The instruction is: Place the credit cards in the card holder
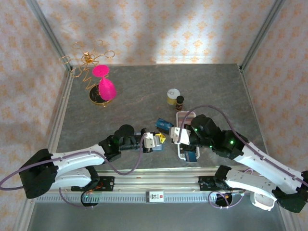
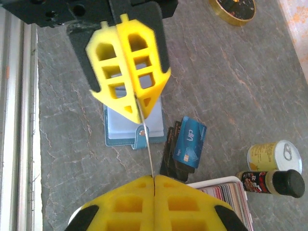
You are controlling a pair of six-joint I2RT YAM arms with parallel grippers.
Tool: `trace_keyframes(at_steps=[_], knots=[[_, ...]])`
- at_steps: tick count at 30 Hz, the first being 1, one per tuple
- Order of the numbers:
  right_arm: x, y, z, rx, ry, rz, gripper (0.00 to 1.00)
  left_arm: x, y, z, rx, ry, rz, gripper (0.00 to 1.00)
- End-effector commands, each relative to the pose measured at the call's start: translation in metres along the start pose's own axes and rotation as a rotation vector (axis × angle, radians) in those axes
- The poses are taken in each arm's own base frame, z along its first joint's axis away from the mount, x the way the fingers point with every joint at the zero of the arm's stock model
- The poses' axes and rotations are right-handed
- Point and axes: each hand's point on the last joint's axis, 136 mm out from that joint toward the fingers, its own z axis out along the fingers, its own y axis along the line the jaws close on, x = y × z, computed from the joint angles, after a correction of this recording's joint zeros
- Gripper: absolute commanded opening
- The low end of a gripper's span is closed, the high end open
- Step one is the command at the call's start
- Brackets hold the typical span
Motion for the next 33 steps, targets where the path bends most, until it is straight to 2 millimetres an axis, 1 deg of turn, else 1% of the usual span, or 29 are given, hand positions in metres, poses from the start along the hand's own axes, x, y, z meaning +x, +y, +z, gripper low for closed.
trace_keyframes(at_steps=[1,2,4,5,6,8,9,11,12,13,14,17,20,22,23,25,26,29,33], knots=[[-0.013,-0.003,-0.006,0.000,-0.053,0.049,0.00,-0.007,0.022,-0.012,-0.138,-0.031,-0.079,0.13],[-0.014,-0.005,-0.005,0.015,-0.067,0.081,0.00,-0.008,0.030,-0.018,-0.194,-0.045,-0.123,0.26],[-0.018,-0.010,-0.003,0.044,-0.099,0.177,0.00,-0.007,0.043,-0.032,-0.293,-0.059,-0.231,0.41],[-0.018,-0.014,0.001,0.065,-0.117,0.248,0.00,-0.003,0.052,-0.040,-0.358,-0.058,-0.316,0.51],[-0.019,-0.019,0.003,0.088,-0.133,0.324,0.00,0.002,0.062,-0.049,-0.430,-0.052,-0.398,0.56],[-0.021,-0.028,0.012,0.125,-0.173,0.513,0.00,0.017,0.080,-0.069,-0.589,-0.028,-0.568,0.57],[-0.021,-0.033,0.016,0.139,-0.193,0.607,0.00,0.025,0.083,-0.077,-0.637,-0.012,-0.629,0.57],[-0.019,-0.041,0.030,0.164,-0.227,0.842,0.00,0.046,0.087,-0.096,-0.751,0.018,-0.777,0.61],[-0.017,-0.042,0.038,0.160,-0.232,0.931,0.00,0.054,0.090,-0.104,-0.801,0.033,-0.834,0.67],[-0.014,-0.041,0.048,0.146,-0.234,1.049,0.00,0.068,0.090,-0.113,-0.851,0.069,-0.913,0.74],[-0.011,-0.039,0.059,0.129,-0.220,1.149,0.00,0.078,0.089,-0.118,-0.867,0.104,-0.966,0.76],[-0.002,-0.031,0.086,0.090,-0.201,1.387,0.00,0.104,0.080,-0.117,-0.837,0.232,-1.098,0.80],[0.002,-0.026,0.106,0.062,-0.227,1.569,0.00,0.137,0.071,-0.114,-0.805,0.382,-1.244,0.84],[-0.004,-0.023,0.114,0.028,-0.255,1.610,0.00,0.157,0.064,-0.114,-0.789,0.494,-1.306,0.84],[-0.005,-0.023,0.117,0.040,-0.254,1.623,0.00,0.168,0.059,-0.116,-0.798,0.560,-1.326,0.85],[0.003,-0.024,0.127,0.084,-0.225,1.654,0.00,0.182,0.051,-0.116,-0.802,0.643,-1.347,0.84],[0.006,-0.023,0.134,0.091,-0.202,1.666,0.00,0.186,0.046,-0.112,-0.774,0.674,-1.355,0.85],[0.009,-0.018,0.149,0.088,-0.156,1.673,0.00,0.194,0.037,-0.103,-0.721,0.733,-1.373,0.84],[0.019,-0.015,0.162,0.116,-0.106,1.692,0.00,0.202,0.025,-0.093,-0.644,0.786,-1.385,0.84]])
